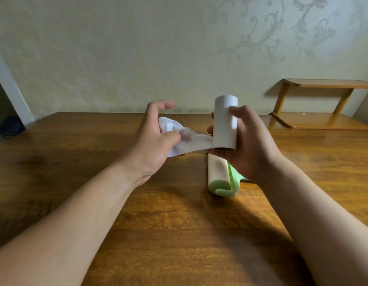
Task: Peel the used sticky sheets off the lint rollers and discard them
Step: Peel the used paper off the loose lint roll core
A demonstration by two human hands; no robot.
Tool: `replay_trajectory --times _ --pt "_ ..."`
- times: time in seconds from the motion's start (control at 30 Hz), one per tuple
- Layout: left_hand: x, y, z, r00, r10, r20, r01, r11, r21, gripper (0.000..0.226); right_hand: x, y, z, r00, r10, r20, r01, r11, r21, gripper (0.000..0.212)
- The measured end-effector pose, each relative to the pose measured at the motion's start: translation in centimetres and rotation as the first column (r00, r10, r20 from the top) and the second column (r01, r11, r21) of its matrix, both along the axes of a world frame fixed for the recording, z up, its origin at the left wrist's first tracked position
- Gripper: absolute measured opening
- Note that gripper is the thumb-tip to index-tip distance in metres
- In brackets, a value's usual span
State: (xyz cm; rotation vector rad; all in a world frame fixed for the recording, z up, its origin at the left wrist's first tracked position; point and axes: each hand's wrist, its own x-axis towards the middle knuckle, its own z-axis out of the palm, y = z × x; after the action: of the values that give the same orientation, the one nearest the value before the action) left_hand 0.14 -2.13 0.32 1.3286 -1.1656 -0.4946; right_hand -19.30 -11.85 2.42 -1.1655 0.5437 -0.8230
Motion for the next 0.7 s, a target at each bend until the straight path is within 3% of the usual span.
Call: replay_trajectory --times 0.13,0.3,0.37,0.5,0.6,0.7 --pt "-0.1 0.0 -0.4 0.996 -0.079 -0.037 0.079 0.997 0.004 0.062 0.4 0.0 -0.3 0.996 -0.066 -0.066 0.057 0.99 -0.128 0.039" --pt "0.3 0.2 -0.7 0.992 -0.032 0.125 0.022 0.996 0.081 0.061 -0.2 -1.0 -0.2 0.993 -0.116 -0.009 0.115 0.989 -0.095 0.034" --pt "0.4 0.2 -0.7 0.991 -0.02 0.134 0.006 0.994 0.105 0.054 -0.5 -1.3 -0.1 0.991 -0.127 0.034 0.128 0.991 -0.032 0.037" --pt "0.6 0.1 -0.9 0.98 0.021 0.198 -0.043 0.993 0.108 0.015 -0.4 -1.4 -0.4 0.992 -0.106 0.063 0.106 0.994 0.008 0.048" --pt "0.6 0.3 -0.7 0.977 0.01 0.213 -0.029 0.996 0.087 0.015 -0.4 -1.5 -0.5 0.993 -0.117 0.024 0.117 0.993 -0.03 0.06" --pt "0.4 0.4 -0.4 0.994 -0.028 0.102 0.017 0.995 0.103 0.017 -0.2 -1.4 -0.6 0.995 -0.103 -0.001 0.103 0.993 -0.061 0.063"
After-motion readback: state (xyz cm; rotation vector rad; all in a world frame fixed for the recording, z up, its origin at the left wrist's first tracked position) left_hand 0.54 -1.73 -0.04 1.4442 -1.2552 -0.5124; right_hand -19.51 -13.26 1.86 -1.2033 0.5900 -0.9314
